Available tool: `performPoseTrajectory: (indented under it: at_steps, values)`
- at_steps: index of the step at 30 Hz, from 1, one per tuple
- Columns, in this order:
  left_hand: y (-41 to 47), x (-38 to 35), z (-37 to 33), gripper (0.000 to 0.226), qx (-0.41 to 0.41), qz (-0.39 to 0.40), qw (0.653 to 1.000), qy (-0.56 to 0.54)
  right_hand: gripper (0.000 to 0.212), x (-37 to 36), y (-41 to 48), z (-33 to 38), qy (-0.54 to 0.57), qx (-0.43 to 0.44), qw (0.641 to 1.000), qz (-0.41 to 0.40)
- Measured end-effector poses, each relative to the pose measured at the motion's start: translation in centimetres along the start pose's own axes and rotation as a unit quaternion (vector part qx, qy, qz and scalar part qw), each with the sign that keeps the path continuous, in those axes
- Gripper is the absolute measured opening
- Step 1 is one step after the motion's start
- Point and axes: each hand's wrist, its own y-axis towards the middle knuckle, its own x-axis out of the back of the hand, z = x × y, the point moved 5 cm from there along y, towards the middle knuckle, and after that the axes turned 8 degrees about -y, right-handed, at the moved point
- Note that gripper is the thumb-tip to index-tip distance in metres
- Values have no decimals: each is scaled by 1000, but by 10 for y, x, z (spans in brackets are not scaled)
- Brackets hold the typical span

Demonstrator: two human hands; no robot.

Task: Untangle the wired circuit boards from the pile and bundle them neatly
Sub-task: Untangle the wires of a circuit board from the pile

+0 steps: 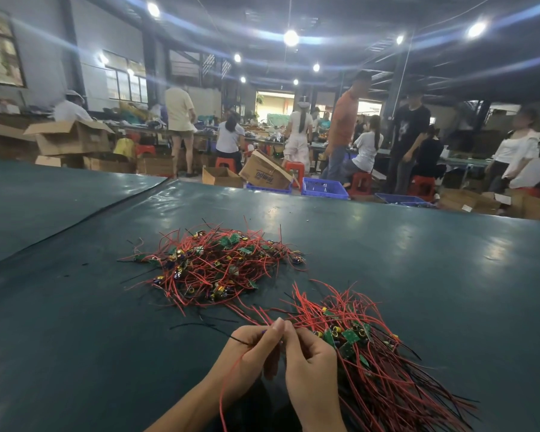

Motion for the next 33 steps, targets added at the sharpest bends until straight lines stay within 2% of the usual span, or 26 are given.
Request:
performPoseTrajectory:
  at_steps: [3, 12, 24, 28, 33]
  values:
    - [1, 1, 0, 69, 13, -9, 1000, -16, 33, -1, -1, 1, -2, 4, 1000, 4]
    - [1, 0, -3, 34, -8, -15, 999, -38, 31, -3, -4, 5, 8, -2, 1000, -9]
    - [0, 0, -3, 35, -49, -22, 998, 28, 38, -2, -6, 7, 34, -26, 999, 0]
    - [-1, -1, -7, 22, -50, -16, 998, 30, 40, -1, -4, 4, 38, -34, 999, 6]
    - [-2, -1, -12, 20, -50, -15, 998, 47, 42, 1, -3, 5, 38, -43, 998, 8]
